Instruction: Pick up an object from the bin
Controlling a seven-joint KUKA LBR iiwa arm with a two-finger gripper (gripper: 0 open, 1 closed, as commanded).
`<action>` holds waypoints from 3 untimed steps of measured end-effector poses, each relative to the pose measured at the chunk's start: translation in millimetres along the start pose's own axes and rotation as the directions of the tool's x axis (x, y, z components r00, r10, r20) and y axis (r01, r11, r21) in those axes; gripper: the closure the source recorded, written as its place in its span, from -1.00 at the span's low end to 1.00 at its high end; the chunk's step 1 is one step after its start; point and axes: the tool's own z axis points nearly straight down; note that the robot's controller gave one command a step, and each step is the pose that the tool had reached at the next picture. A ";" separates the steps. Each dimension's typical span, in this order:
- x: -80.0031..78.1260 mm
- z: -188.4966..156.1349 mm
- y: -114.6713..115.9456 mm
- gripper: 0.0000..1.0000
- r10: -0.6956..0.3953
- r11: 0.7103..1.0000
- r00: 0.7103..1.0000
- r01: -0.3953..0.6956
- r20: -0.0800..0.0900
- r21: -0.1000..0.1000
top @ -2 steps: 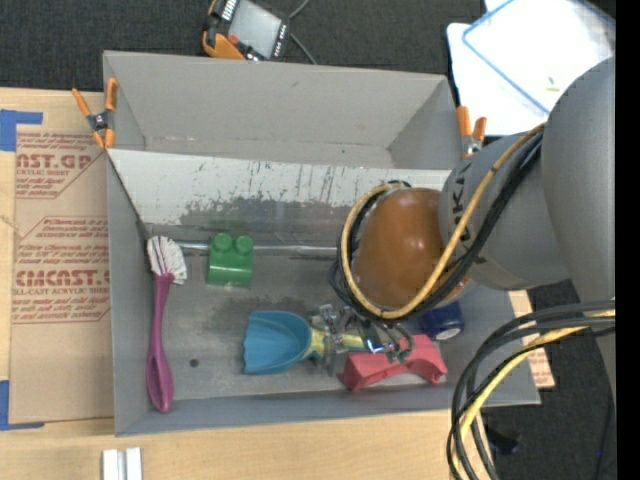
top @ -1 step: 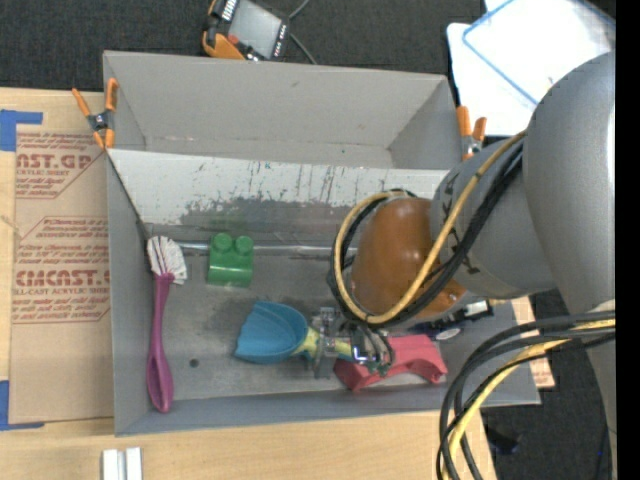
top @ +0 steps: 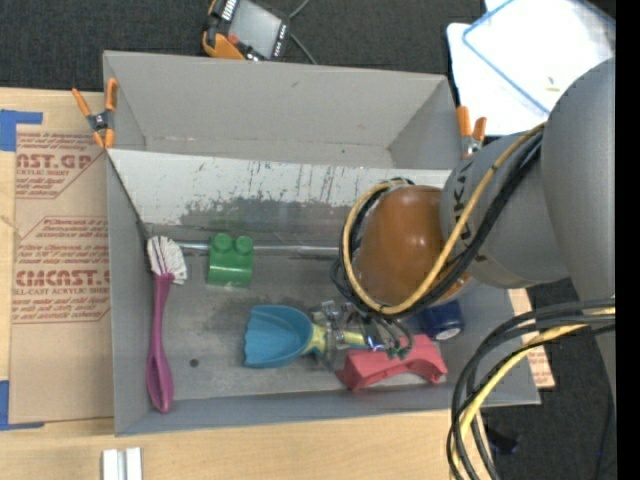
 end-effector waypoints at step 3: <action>-30.2 -12.3 20.5 1.00 -0.006 1.000 1.000 0.006 0.000 -0.001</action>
Offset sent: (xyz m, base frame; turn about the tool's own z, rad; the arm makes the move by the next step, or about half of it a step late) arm -0.0012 0.0443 -0.0007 -0.0602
